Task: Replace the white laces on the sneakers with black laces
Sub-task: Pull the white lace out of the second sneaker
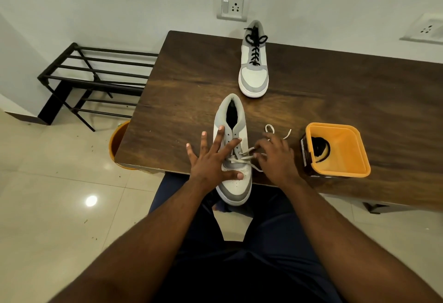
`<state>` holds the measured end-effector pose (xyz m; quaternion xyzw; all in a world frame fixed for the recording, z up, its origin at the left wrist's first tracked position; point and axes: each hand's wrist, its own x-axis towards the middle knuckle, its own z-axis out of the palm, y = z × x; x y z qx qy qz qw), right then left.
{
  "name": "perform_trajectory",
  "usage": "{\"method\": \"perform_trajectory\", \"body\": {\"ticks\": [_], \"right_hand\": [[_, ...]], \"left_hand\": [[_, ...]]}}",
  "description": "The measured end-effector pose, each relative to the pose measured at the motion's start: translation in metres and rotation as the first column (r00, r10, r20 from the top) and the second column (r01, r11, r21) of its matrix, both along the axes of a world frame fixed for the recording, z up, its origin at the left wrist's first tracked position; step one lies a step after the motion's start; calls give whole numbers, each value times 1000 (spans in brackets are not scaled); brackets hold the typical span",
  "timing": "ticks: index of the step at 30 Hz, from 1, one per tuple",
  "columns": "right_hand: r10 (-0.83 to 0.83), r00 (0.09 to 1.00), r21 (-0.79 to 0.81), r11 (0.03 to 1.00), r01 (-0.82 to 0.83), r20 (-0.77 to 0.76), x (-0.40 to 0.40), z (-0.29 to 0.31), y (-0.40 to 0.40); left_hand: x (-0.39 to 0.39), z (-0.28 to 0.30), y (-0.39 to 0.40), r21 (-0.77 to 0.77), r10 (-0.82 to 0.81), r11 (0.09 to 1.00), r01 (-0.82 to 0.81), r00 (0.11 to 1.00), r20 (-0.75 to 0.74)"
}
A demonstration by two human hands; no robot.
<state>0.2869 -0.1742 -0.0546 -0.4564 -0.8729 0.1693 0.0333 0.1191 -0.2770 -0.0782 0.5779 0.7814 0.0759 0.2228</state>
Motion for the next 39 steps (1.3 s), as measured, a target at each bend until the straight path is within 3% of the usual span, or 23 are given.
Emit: {"method": "perform_trajectory", "body": {"ticks": [4, 8, 11, 17, 19, 22, 27, 32, 35, 39], "right_hand": [[90, 992, -74, 993, -96, -84, -11, -3, -10], [94, 996, -1, 996, -94, -6, -9, -9, -9], [-85, 993, 102, 992, 77, 76, 5, -14, 2], [-337, 941, 90, 937, 338, -21, 11, -18, 21], [-361, 933, 62, 931, 359, 12, 8, -15, 24], [-278, 961, 73, 958, 277, -4, 1, -9, 18], [60, 992, 78, 996, -51, -114, -3, -12, -4], [138, 987, 82, 988, -131, -79, -4, -16, -9], [-36, 999, 110, 993, 37, -9, 0, -13, -2], [-296, 950, 54, 952, 302, -95, 6, -6, 16]], "left_hand": [[0, 0, 0, 6, 5, 1000, -4, 1000, -9], [0, -1, -1, 12, 1, 1000, -1, 1000, -10], [-1, -1, -1, 7, -5, 1000, 5, 1000, -5], [-2, -3, 0, 9, -6, 1000, 6, 1000, 1], [-1, -3, 0, 8, -3, 1000, 3, 1000, 0], [-2, -3, 0, -1, 2, 1000, -2, 1000, 2], [0, -1, -1, 6, 3, 1000, -4, 1000, 9], [0, 0, -2, 1, 0, 1000, 0, 1000, 6], [-1, 1, -2, 2, -4, 1000, 4, 1000, 16], [-1, 3, -2, 18, -6, 1000, 5, 999, 34]]}}
